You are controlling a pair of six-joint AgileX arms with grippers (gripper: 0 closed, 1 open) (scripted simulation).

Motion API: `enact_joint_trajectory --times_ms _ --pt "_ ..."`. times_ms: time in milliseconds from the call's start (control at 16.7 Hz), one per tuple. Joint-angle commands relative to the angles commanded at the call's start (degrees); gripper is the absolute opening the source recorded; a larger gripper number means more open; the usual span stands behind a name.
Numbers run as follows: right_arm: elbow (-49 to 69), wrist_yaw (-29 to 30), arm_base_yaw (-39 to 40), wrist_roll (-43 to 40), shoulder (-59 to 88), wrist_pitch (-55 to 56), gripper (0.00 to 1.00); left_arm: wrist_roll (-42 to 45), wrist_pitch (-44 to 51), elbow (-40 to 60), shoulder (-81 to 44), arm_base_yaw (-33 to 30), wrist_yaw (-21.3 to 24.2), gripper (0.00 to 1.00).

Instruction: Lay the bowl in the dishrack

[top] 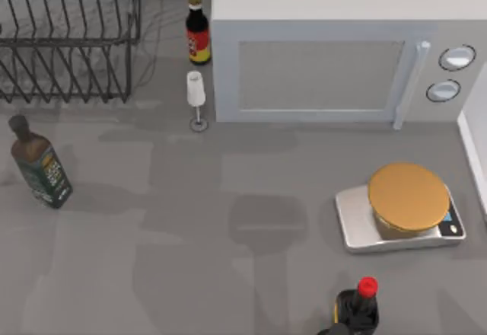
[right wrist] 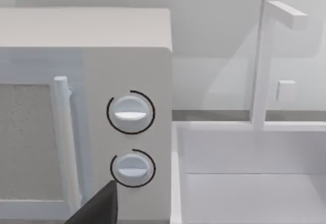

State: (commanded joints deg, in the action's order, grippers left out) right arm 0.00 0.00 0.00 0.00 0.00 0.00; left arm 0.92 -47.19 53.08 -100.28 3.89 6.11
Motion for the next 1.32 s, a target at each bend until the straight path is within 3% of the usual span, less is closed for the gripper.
enact_joint_trajectory --times_ms 300,1080,1320 --pt "0.0 0.0 0.0 0.0 0.0 0.0 1.00 0.0 -0.4 -0.2 -0.3 -0.1 -0.1 0.00" --pt "0.0 0.0 0.0 0.0 0.0 0.0 1.00 0.0 -0.4 -0.2 -0.3 -0.1 -0.1 0.98" --pt "0.0 0.0 0.0 0.0 0.0 0.0 1.00 0.0 -0.4 -0.2 -0.3 -0.1 -0.1 1.00"
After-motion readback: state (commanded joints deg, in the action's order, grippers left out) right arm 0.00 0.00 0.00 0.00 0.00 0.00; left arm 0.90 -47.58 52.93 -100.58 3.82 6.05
